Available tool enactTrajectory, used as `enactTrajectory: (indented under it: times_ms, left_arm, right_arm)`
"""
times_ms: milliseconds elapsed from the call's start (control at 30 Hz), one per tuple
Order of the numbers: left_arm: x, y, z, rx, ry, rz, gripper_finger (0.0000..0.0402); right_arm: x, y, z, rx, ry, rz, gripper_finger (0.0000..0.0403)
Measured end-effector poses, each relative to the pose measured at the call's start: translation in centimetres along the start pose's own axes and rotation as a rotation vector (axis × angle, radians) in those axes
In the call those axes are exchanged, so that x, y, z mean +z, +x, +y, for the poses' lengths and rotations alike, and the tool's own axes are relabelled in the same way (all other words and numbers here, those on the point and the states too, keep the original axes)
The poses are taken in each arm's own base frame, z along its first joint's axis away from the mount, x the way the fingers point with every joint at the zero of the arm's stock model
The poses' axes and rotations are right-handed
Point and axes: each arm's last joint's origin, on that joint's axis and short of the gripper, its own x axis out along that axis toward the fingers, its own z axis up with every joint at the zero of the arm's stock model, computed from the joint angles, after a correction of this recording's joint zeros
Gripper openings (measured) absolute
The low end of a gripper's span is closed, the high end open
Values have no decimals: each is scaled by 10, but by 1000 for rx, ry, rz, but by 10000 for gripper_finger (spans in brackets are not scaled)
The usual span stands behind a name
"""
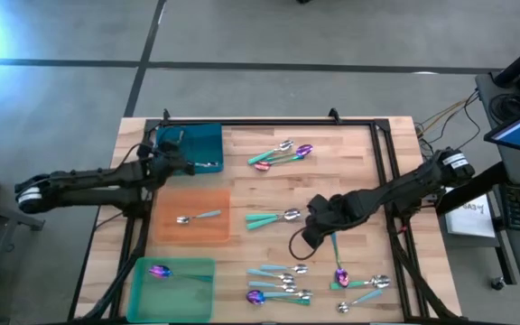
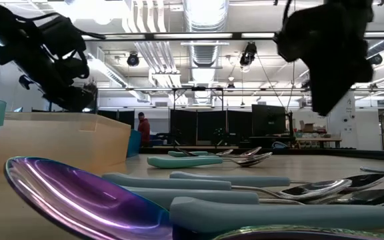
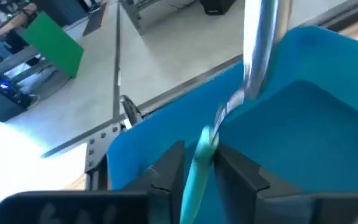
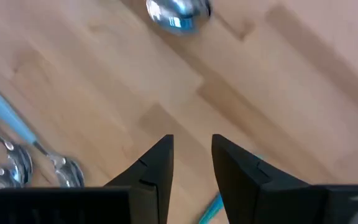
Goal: Sort silverware by color (type)
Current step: Put the green spoon into the blue bin, then put the blue spoon into the orange bin
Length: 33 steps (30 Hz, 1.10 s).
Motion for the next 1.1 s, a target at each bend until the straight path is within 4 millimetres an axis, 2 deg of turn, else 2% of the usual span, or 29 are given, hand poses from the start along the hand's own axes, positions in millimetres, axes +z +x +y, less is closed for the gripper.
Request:
enactTrajectory:
  times_ms: [133,333,500,700,900,1100]
  left_arm:
    - [8,-1,0,-1,2,-9,96]
    - [14,-2,-1,-33,29,-8,141]
    - [15,-3,-2,-83,31,9,177]
    - [15,-3,-4,-155,-18,30,191]
    - [18,-4,-6,-194,-66,15,192]
    - [24,-5,-8,-253,-122,-16,192]
  right_arm:
    - [-12,7,-3,-16,58,50,100]
    - [-19,9,-2,-23,55,66,100]
    - [-34,7,4,57,8,281,100]
    - [-71,6,15,103,-135,482,100]
    - [-104,7,20,107,-404,478,100]
    - [-124,9,24,105,-487,448,98]
